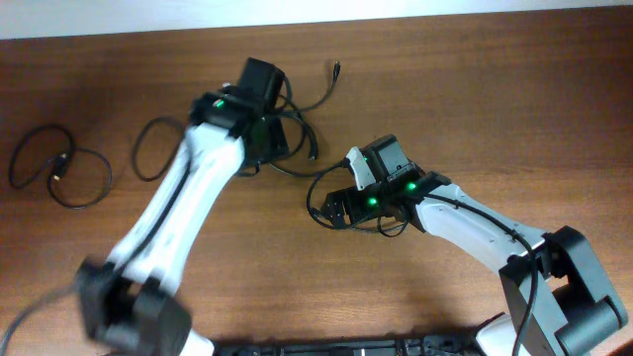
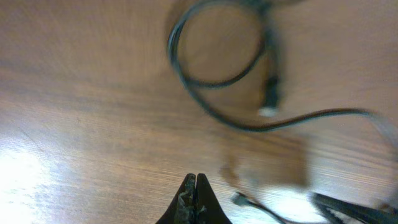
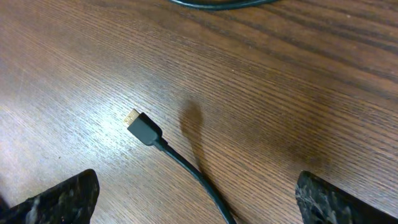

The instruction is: Untangle cables

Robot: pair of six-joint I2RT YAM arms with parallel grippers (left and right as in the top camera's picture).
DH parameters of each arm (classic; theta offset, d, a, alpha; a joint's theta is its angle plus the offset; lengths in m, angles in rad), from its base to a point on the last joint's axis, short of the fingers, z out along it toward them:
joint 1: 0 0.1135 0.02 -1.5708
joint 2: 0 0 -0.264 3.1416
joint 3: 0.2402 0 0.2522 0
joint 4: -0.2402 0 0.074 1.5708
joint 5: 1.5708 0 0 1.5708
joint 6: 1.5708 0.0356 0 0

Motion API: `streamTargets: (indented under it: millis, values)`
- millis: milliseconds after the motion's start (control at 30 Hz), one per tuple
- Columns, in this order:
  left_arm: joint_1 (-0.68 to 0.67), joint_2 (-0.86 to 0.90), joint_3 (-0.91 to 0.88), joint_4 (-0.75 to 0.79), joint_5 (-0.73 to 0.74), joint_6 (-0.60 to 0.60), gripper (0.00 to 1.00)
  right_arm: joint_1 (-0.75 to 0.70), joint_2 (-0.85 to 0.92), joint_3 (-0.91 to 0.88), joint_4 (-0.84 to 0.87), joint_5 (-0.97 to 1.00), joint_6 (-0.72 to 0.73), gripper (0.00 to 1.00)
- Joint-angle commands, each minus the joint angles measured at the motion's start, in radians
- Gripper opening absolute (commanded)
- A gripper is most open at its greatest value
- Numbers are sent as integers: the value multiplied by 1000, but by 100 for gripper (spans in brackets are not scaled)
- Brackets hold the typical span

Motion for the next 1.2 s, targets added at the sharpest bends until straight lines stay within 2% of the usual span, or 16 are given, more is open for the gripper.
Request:
streamTargets:
  millis: [0,33,133,167,200,233,300,433,533,633,667,767,867,1033,1100,1167]
  values:
    - [-4,-61,0,5,-75,-121,59,-2,-3,3,0,1,-2,99]
    - [-4,-47,-10,10,-75,-210,99,-2,-3,3,-1,-3,-2,99]
    - [-4,10,-19,75,-72,-262,99,-2,-3,3,-31,-25,-2,99]
    - [-4,32,-19,79,-86,-263,84,-2,-3,3,-42,-25,-2,99]
    - [-4,68,-19,58,-82,-392,71,-2,-3,3,-44,-25,-2,99]
    - [-4,99,-19,23,-69,-531,72,-2,-3,3,-42,-26,-2,99]
    - [-5,161,-19,-2,-44,-626,72,-2,-3,3,-42,-26,-2,99]
    - [-4,332,-19,37,63,-626,64,-2,-3,3,-42,-25,-2,99]
    - [-4,410,-19,90,73,-626,68,-2,-3,3,-41,-25,-2,99]
    - [-3,475,-19,153,129,-626,64,-2,-3,3,-42,-25,-2,99]
    - [-3,491,-19,156,129,-626,52,-2,-3,3,-42,-25,-2,99]
    - [-4,497,-19,151,117,-625,0,-2,-3,3,-43,-25,-2,99]
    - [-2,488,-9,107,80,-571,0,-3,-3,3,-55,-24,-2,99]
    - [3,307,89,-137,-16,-240,0,-78,-67,3,-122,-27,-10,99]
    - [-11,198,89,-135,13,-200,0,-118,-129,3,-133,-97,-21,99]
    - [-30,95,89,-91,32,-201,0,-134,-171,3,-135,-290,-160,99]
